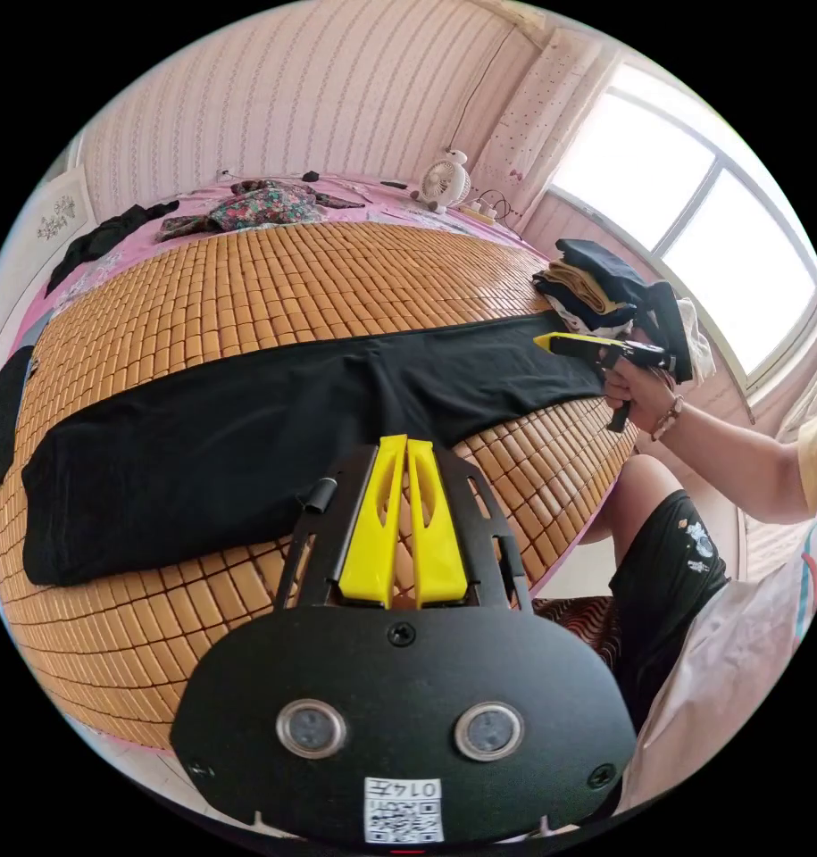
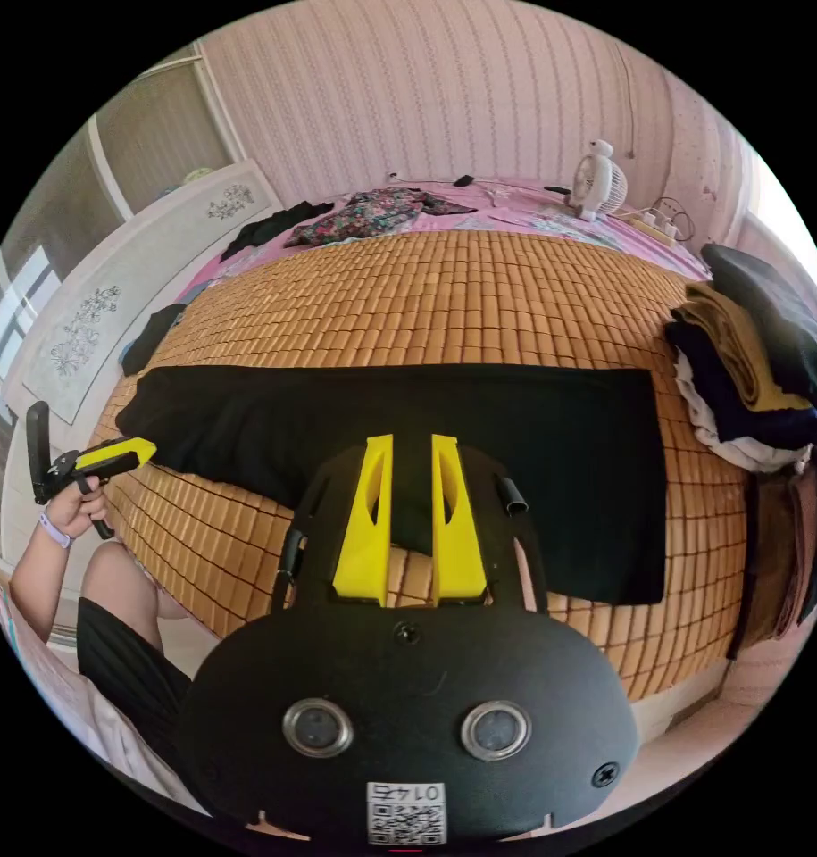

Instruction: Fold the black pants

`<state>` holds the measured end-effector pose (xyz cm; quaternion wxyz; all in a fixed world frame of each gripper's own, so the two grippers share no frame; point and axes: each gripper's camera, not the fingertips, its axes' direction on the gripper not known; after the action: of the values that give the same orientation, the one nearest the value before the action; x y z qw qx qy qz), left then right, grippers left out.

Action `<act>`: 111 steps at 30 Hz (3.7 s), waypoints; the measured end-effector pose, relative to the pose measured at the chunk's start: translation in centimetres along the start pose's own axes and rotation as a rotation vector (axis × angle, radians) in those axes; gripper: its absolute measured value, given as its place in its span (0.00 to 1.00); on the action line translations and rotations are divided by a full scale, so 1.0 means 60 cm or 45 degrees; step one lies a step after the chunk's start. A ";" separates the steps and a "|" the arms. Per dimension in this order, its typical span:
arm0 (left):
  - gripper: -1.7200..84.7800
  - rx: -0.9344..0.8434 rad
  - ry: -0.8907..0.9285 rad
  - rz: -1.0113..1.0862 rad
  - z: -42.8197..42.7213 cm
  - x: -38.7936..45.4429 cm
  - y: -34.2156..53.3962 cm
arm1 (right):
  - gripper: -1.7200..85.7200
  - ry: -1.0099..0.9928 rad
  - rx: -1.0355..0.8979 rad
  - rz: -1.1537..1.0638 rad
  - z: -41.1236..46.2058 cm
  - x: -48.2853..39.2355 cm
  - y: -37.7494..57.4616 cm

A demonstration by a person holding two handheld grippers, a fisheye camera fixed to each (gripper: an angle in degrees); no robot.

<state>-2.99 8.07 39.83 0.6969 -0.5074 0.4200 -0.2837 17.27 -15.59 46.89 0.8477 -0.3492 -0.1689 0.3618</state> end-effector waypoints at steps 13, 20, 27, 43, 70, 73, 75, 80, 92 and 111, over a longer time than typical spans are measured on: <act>0.01 -0.113 -0.596 -0.497 -0.060 -0.256 0.030 | 0.11 0.310 -0.140 0.526 0.010 0.213 0.103; 0.01 -0.153 -0.555 -0.524 -0.052 -0.284 0.021 | 0.06 0.346 -0.153 0.357 0.019 0.183 0.102; 0.01 -0.167 -0.387 -0.425 -0.070 -0.258 0.007 | 0.04 0.348 0.179 0.327 -0.118 0.226 0.035; 0.01 0.252 0.016 -0.580 -0.164 -0.163 0.003 | 0.05 -0.679 0.508 -0.723 -0.127 -0.360 -0.091; 0.06 0.092 -0.426 -0.454 -0.219 -0.249 0.023 | 0.08 -0.479 -0.304 -0.845 0.361 -0.459 -0.129; 0.03 0.117 -0.408 -0.437 -0.235 -0.236 0.022 | 0.09 -0.612 -0.420 -0.928 0.373 -0.470 -0.189; 0.02 0.142 -0.406 -0.433 -0.247 -0.226 0.024 | 0.09 -0.694 -0.321 -0.862 0.357 -0.464 -0.247; 0.02 0.167 -0.341 -0.525 -0.249 -0.230 0.036 | 0.12 -1.015 -0.168 -0.427 0.388 -0.417 -0.396; 0.10 0.178 -0.351 -0.549 -0.254 -0.215 0.044 | 0.14 -0.816 -0.470 -0.902 0.542 -0.452 -0.370; 0.03 0.326 -0.401 -0.455 -0.336 -0.132 0.053 | 0.07 -1.023 -0.009 -1.288 0.425 -0.457 -0.304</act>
<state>-24.52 6.14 36.52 0.7509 -0.5191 0.1711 -0.3706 -6.09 -32.70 76.82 0.7832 -0.0666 -0.6179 0.0195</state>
